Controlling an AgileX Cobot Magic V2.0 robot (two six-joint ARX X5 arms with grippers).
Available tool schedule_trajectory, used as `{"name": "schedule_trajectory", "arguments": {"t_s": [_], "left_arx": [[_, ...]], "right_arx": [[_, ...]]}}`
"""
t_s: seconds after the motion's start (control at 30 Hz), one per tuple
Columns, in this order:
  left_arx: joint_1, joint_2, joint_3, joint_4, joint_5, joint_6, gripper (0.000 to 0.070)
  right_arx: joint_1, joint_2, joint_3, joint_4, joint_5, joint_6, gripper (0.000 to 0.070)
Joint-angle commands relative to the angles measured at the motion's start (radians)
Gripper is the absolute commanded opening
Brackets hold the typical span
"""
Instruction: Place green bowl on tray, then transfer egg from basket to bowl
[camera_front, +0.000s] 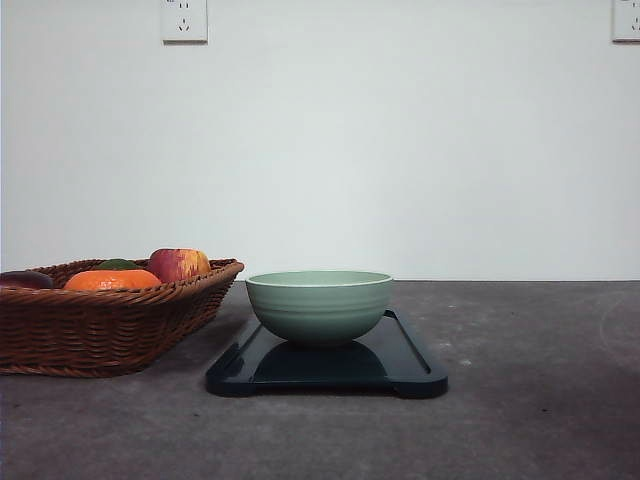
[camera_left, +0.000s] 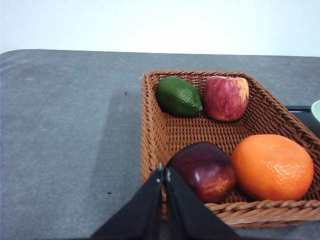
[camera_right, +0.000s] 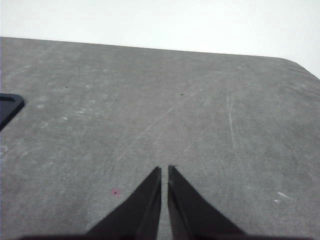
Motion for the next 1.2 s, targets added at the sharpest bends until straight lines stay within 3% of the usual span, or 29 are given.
{"name": "schedule_trajectory", "arguments": {"t_s": [0.0, 1.17], "left_arx": [[0.000, 0.000, -0.019, 0.016, -0.003, 0.001, 0.0000], [0.000, 0.000, -0.019, 0.016, -0.003, 0.001, 0.0000]], "right_arx": [[0.000, -0.002, -0.006, 0.010, 0.000, 0.013, 0.0017], [0.000, -0.002, -0.006, 0.010, 0.000, 0.013, 0.0017]]}}
